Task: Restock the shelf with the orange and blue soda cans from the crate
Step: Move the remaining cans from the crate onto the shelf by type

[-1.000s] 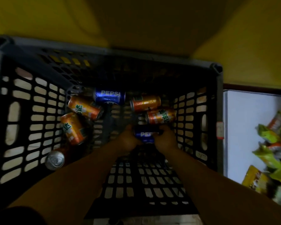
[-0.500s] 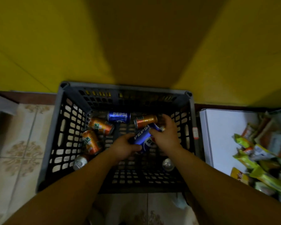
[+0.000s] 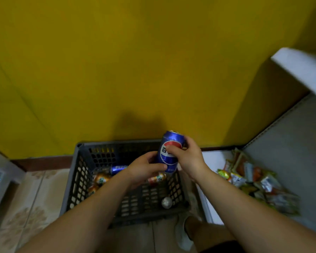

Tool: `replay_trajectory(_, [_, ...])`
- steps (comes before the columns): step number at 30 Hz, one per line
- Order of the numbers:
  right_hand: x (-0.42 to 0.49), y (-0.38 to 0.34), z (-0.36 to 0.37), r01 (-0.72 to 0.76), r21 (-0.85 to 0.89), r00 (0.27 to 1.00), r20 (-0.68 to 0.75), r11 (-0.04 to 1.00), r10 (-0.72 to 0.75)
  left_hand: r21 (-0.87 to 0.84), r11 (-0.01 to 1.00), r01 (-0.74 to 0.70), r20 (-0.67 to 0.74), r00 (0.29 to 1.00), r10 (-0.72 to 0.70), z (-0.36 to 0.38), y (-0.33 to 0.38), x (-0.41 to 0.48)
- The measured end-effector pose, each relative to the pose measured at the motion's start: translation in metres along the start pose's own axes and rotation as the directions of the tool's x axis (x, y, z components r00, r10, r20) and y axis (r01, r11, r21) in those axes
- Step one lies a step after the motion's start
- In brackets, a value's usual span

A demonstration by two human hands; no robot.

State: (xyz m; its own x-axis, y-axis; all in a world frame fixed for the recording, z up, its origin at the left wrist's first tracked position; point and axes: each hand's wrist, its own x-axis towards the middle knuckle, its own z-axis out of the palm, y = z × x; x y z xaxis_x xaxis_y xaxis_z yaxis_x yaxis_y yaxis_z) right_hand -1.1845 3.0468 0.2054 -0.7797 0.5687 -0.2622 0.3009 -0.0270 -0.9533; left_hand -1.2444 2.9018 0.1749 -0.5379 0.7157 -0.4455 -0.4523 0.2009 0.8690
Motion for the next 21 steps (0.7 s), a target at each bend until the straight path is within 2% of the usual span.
replay_trajectory(5, [-0.067,-0.058,-0.054,0.164,-0.048,0.976,-0.137,0.985,-0.17,0.133,0.976,-0.175,0.12,0.98,0.159,0.06,0.053,-0.04])
replay_trajectory(10, [-0.147,-0.107,-0.121,0.31,-0.14,0.893,-0.295,0.94,-0.338,0.245,0.902,-0.357,0.325,0.906,0.27,0.143,0.1,-0.076])
replay_trajectory(14, [-0.212,-0.131,-0.184,0.334,-0.238,0.797,-0.446,0.912,-0.408,0.32,0.809,-0.494,0.504,0.811,0.296,0.221,0.124,-0.101])
replay_trajectory(21, [-0.324,-0.139,-0.285,0.28,-0.278,0.616,-0.682,0.919,-0.394,0.443,0.575,-0.687,0.715,0.658,0.235,0.367,0.134,-0.135])
